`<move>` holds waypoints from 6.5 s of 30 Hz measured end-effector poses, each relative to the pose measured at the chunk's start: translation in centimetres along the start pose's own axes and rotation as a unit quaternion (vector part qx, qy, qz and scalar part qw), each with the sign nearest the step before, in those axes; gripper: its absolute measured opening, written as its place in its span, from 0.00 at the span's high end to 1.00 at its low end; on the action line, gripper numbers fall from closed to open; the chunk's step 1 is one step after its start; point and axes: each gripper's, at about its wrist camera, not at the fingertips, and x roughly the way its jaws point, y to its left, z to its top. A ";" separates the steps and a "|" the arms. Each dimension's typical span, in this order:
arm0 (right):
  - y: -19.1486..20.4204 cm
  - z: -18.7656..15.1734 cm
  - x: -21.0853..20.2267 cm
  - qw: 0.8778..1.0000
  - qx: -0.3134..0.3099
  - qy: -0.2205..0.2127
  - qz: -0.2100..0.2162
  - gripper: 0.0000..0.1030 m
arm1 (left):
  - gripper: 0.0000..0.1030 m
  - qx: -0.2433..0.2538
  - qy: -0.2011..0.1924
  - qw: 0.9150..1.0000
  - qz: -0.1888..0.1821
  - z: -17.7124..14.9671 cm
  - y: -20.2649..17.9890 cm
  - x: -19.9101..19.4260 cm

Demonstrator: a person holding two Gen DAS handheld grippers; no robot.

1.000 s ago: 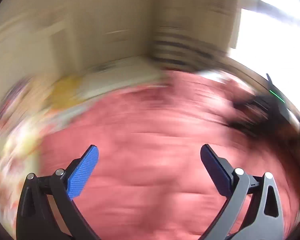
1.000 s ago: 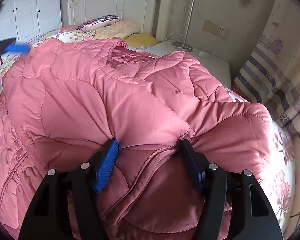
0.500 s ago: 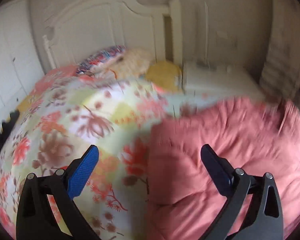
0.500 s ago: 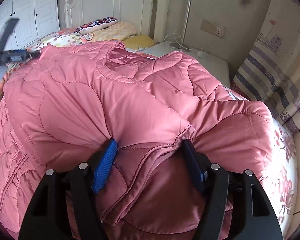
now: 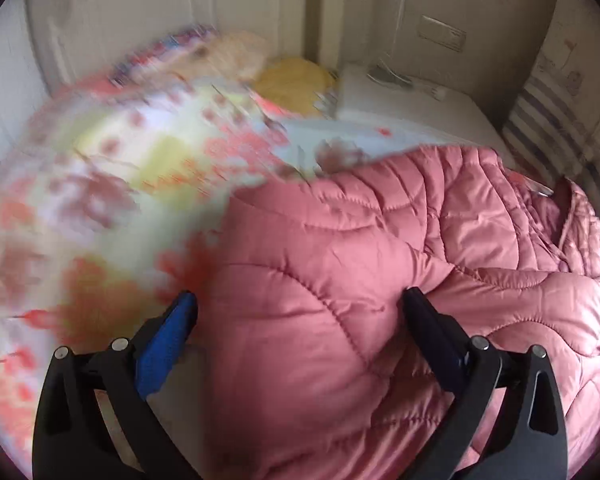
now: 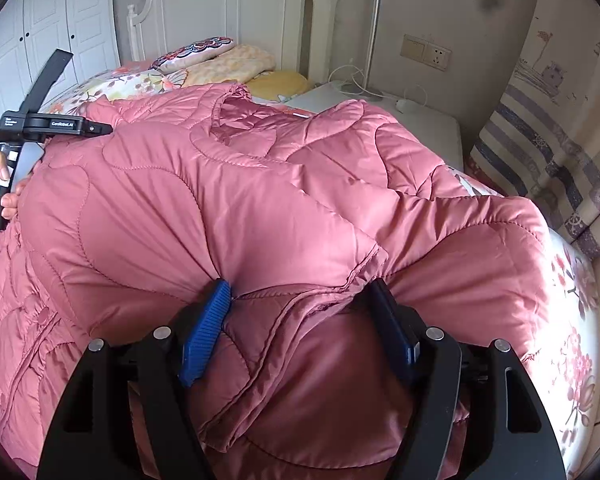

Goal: Fold large clothes

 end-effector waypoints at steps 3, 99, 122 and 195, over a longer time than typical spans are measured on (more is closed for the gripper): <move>0.1 0.0 0.0 1.000 0.000 -0.001 -0.002 0.34 | 0.03 -0.006 -0.092 0.995 -0.025 -0.5 -1.8 -6.3; 4.2 -24.3 -24.2 0.989 0.119 -0.026 -0.086 0.14 | 0.02 0.157 -0.088 0.983 -0.027 -27.6 4.3 -22.9; 4.9 -30.6 -24.9 0.977 0.207 -0.047 -0.016 0.39 | 0.02 0.029 -0.027 0.993 -0.107 -34.5 9.4 -22.3; 6.5 -25.6 -39.6 0.927 0.206 -0.293 0.110 0.89 | 0.90 -0.014 -0.215 0.950 -0.227 -34.6 11.4 -38.7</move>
